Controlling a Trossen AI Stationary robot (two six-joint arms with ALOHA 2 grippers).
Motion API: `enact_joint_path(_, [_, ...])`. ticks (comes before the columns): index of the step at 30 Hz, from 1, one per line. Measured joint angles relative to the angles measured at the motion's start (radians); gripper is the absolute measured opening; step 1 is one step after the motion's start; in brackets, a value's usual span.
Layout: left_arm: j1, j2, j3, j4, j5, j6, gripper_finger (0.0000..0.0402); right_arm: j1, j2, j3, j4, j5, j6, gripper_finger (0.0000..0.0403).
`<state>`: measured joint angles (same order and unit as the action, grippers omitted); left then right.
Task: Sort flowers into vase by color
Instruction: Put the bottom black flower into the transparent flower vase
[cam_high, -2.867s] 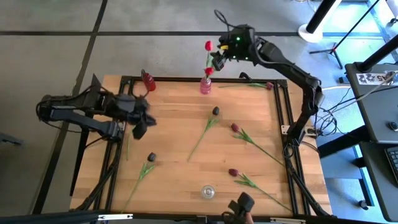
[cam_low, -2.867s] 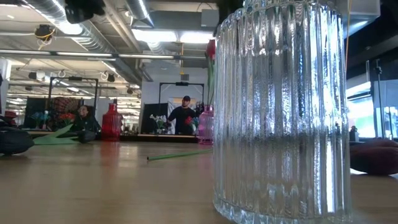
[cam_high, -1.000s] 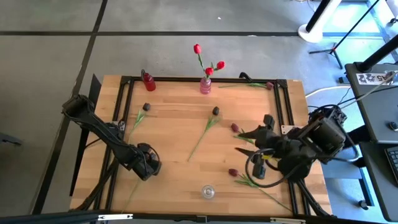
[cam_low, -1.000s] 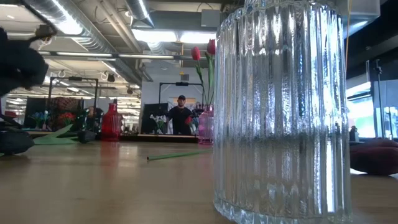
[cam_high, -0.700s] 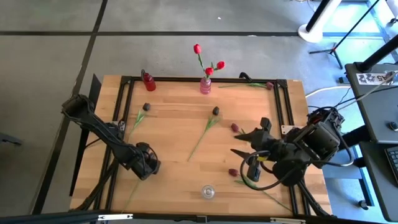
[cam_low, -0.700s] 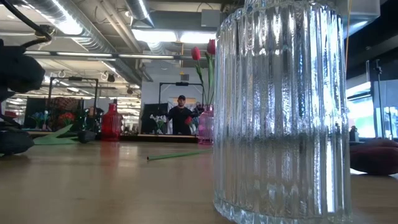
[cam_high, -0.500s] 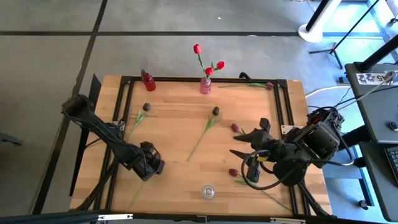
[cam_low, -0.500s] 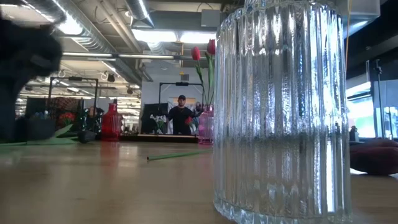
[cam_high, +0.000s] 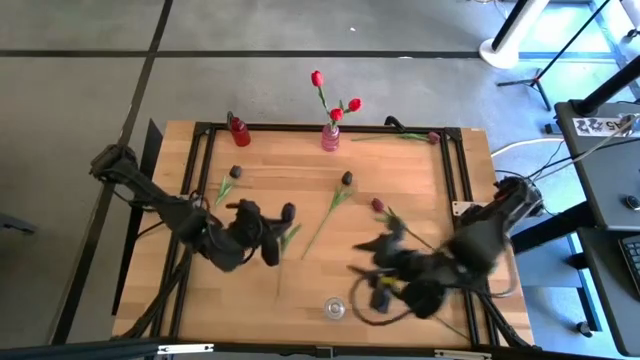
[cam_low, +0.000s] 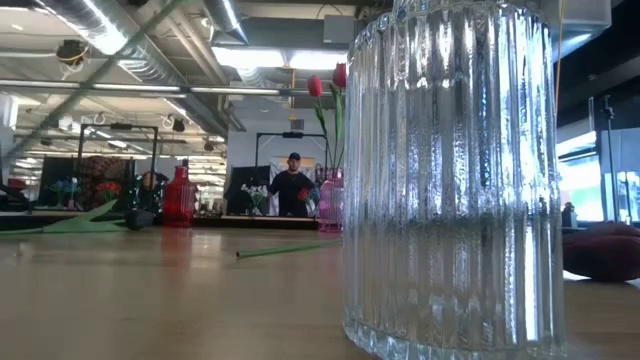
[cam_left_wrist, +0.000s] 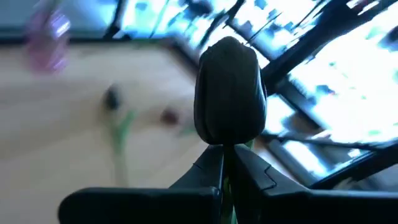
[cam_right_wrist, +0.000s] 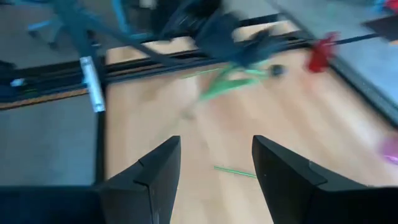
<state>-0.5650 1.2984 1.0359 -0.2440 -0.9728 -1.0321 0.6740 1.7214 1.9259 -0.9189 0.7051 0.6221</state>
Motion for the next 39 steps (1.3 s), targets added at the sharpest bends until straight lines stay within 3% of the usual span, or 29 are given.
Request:
enact_joint_path(5, [0.054,0.002,0.001,0.493,0.132,0.398,0.001,-0.068,0.0,-0.132,0.318,-0.22,-0.125,0.0198])
enact_joint_path(8, [0.062,0.004,0.002,0.654,0.247,0.537,0.001,-0.074,0.0,-0.141,0.44,-0.195,-0.281,0.0198])
enact_joint_path(11, [0.053,0.005,-0.003,0.665,0.294,0.559,0.001,-0.071,-0.013,-0.139,0.537,-0.15,-0.475,0.0198])
enact_joint_path(14, [0.027,0.004,-0.067,0.689,0.278,0.572,0.001,-0.096,-0.023,-0.147,0.538,-0.206,-0.521,0.0198])
enact_joint_path(18, [0.022,0.007,-0.194,0.864,0.301,0.583,0.001,-0.146,-0.018,-0.291,0.678,-0.323,-0.522,0.0198])
enact_joint_path(23, [0.031,0.002,-0.279,1.05,0.366,0.695,0.001,-0.164,-0.035,-0.404,0.784,-0.263,-0.466,0.0198])
enact_joint_path(32, [0.03,0.002,-0.31,1.07,0.416,0.8,0.001,-0.237,-0.035,-0.402,0.832,-0.267,-0.297,0.0198])
enact_joint_path(39, [0.03,0.004,-0.31,1.07,0.425,0.878,0.001,-0.262,-0.019,-0.402,0.845,-0.319,-0.359,0.0198])
